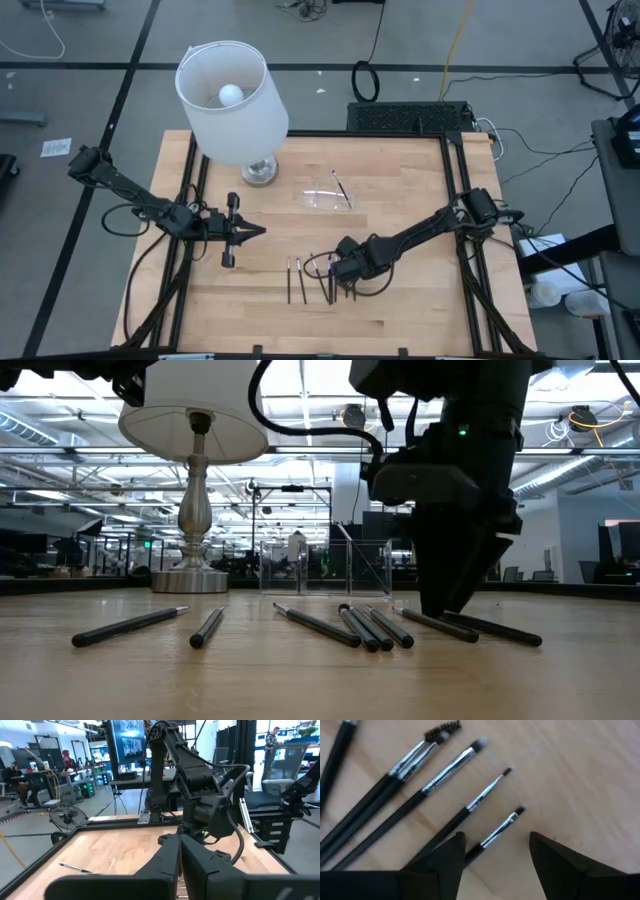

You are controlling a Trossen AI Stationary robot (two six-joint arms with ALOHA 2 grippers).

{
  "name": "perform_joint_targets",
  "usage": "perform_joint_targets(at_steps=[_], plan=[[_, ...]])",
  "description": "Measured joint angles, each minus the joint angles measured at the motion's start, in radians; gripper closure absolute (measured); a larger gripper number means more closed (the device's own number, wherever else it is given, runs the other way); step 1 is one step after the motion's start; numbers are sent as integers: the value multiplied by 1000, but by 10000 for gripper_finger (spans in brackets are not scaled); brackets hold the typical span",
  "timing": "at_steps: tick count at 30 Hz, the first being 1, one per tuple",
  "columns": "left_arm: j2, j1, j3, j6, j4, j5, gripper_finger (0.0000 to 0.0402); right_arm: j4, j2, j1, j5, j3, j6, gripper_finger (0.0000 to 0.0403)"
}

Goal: Put items in baskets/containers
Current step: Put the black eyeshadow brush into the transparent organizer

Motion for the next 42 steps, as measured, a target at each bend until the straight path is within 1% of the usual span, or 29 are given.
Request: perform_joint_targets(at_steps=[5,8,12,16,17,18,23,25,28,31,34,37,39,42], plan=[[0,0,0,-10,-6,0,397,-12,14,1,3,1,-35,214],[0,0,0,-15,-10,0,397,-13,14,1,4,1,-74,238],[0,-2,0,-17,-15,1,377,-15,16,-3,7,-1,-109,293],[0,-2,0,-17,-15,1,359,-24,17,-8,31,-3,-141,371],[0,-2,0,-17,-15,1,356,-26,15,-9,41,-3,-157,386],[0,-2,0,-17,-14,1,355,-24,13,-9,47,-3,-172,393],[0,-2,0,-17,-14,1,353,-12,5,-9,70,-4,-206,397],[0,-1,0,-17,-14,1,353,1,-12,-9,98,-7,-233,399],[0,-1,0,-17,-13,2,353,20,-64,-4,179,-9,-260,400],[0,-1,0,-17,-9,2,353,54,-151,10,270,-6,-330,401],[0,-1,0,-17,-8,2,353,125,-226,28,349,-6,-419,401],[0,-1,0,-16,-7,2,353,234,-305,33,397,-6,-576,402],[0,-1,0,2,-9,2,353,351,-351,27,419,-26,-701,402],[0,-1,0,45,-62,2,353,601,-404,-18,373,-115,-901,402]])
